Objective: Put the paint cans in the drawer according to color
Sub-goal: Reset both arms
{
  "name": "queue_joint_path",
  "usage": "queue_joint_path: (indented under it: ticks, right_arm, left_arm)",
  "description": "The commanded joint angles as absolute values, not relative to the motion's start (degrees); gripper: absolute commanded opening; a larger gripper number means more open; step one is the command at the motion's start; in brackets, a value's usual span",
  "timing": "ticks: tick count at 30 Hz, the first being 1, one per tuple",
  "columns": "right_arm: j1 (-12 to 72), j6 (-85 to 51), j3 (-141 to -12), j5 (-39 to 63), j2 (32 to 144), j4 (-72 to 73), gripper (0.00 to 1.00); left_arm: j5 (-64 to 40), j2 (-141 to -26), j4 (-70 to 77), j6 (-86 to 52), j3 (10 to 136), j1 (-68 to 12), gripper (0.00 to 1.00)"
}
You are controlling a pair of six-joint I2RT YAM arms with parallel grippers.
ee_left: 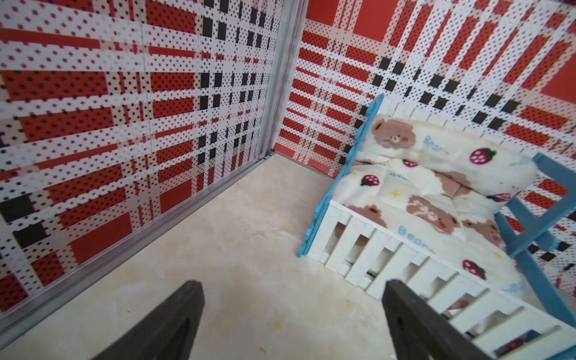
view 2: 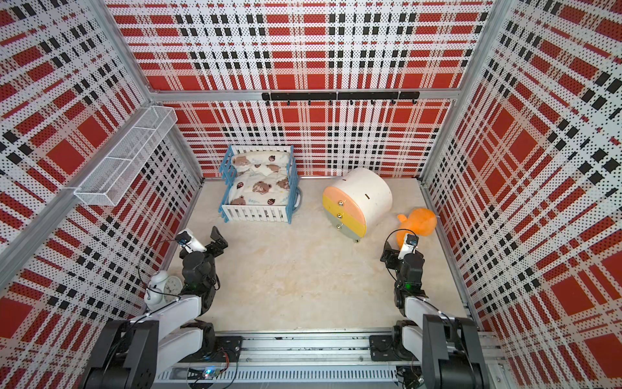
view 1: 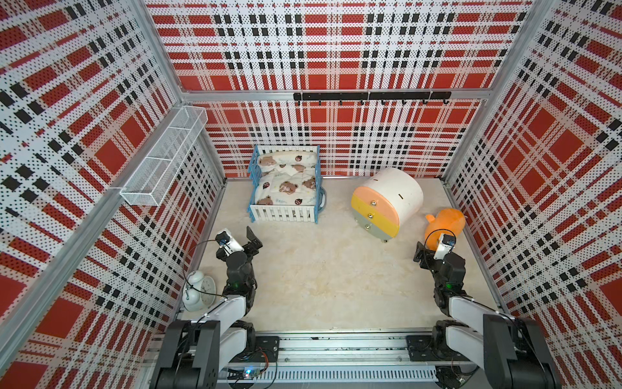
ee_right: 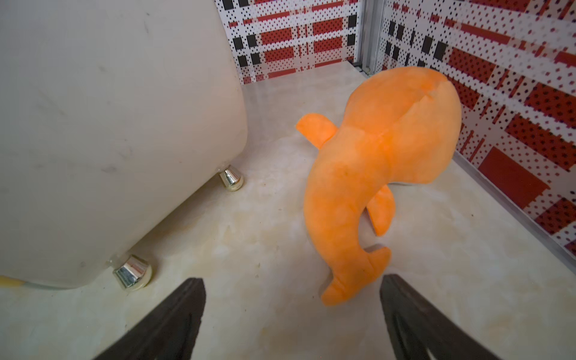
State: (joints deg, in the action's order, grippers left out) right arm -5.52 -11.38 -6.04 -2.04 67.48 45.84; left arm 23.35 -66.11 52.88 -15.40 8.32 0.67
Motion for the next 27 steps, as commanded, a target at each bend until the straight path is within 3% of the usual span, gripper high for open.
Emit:
queue_joint_path:
  ticks: [1,6,10,12,19,27]
  right_arm:
    - [-5.68,-9.86,-7.53,-3.26,72.37,63.00,0.95]
    - [-5.64,-10.36,-8.70,0.03,80.86,72.00,0.96]
    - [-5.58,-8.49,-7.87,6.90,89.72,83.61,0.96]
    - [-5.52,-9.05,-7.97,7.24,92.19,86.34,0.96]
    - [-4.44,-7.03,-11.40,7.05,90.69,77.29,0.97]
    - [-4.13,-5.72,-12.57,9.25,90.43,74.71,0.98]
  left_arm:
    - [24.03,-69.52,60.59,-13.97,7.30,3.70,0.96]
    - [21.47,-75.17,71.53,-16.00,6.32,5.89,0.98]
    - [28.46,-80.43,81.57,-9.78,5.05,-0.38,0.99]
    - [27.87,-82.69,78.82,-6.33,8.25,-2.38,0.99]
    - [20.02,-89.37,83.54,-5.35,9.23,-0.76,0.99]
    - [20.83,-89.91,82.71,-4.90,10.28,-1.39,0.99]
